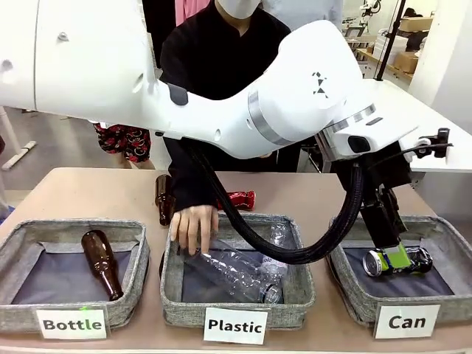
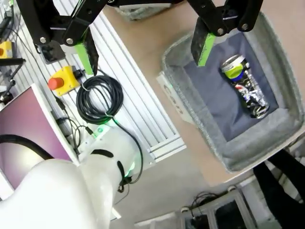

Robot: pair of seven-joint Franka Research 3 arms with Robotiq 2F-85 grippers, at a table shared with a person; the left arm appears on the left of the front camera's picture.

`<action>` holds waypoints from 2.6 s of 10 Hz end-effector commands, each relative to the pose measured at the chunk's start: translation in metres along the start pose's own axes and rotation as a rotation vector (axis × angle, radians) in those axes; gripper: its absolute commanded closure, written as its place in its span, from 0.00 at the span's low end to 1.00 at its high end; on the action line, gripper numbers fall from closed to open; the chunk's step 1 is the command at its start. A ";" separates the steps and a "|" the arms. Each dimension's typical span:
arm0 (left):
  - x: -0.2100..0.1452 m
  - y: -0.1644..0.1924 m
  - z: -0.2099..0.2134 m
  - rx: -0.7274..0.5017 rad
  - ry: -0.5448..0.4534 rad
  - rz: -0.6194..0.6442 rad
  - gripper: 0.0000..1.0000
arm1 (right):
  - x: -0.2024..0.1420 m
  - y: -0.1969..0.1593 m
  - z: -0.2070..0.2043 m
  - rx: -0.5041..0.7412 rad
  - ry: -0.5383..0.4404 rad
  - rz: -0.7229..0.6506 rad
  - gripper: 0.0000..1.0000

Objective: Sort the can waste into the basket.
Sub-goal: Pick up the can waste from the table and place it in the right Fabric basket.

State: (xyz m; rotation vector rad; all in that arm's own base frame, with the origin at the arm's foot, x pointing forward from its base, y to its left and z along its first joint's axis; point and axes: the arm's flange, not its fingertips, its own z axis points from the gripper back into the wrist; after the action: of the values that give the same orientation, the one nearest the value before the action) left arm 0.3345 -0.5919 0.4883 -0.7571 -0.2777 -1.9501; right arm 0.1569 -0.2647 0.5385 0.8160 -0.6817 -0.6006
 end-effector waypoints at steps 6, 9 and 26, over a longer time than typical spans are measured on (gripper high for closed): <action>-0.101 -0.055 0.143 -0.037 -0.180 0.413 0.00 | -0.051 0.052 -0.085 -0.101 0.115 0.100 0.00; -0.198 -0.096 0.228 0.086 -0.417 0.810 0.00 | -0.098 0.096 -0.143 0.031 0.396 0.039 0.00; -0.582 -0.332 0.345 0.237 -1.284 1.357 0.00 | -0.093 0.110 -0.277 0.267 0.908 -0.464 0.00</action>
State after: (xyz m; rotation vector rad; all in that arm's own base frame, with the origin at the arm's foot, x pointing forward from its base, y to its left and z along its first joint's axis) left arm 0.3664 0.1634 0.4372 -1.4142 -0.5273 -0.0207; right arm 0.3313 -0.0176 0.4603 1.3595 0.2826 -0.4894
